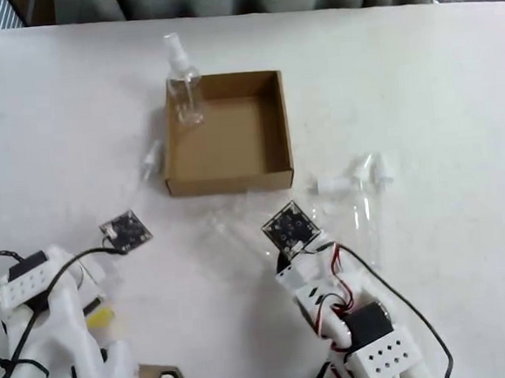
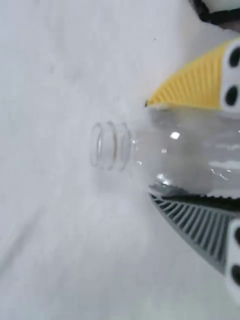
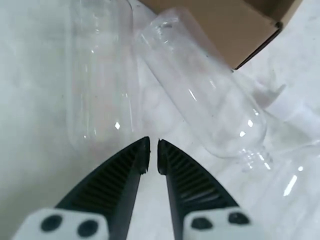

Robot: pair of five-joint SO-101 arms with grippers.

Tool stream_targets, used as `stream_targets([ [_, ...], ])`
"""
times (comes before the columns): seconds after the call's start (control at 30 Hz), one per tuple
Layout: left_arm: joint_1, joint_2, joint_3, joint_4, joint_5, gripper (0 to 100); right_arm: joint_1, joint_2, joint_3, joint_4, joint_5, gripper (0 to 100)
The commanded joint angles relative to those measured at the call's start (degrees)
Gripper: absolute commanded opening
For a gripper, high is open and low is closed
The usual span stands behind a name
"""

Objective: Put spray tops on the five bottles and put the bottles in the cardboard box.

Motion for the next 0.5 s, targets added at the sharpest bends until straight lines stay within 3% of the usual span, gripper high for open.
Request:
stream_targets([
  [0.0,0.1,-2.0,-9.1,8.8,0.6,2,-0.2,-0.6,0.8,0.4,0.4,1.7],
  [0.2,0.1,-2.0,-23.6,31.1,2.9,2,-0.2,-0.6,0.8,0.4,0.4,1.7],
  [0.47,0.2,-2.0,-31.0,31.3,22.6,2,-0.2,-0.6,0.8,0.4,0.4,1.7],
])
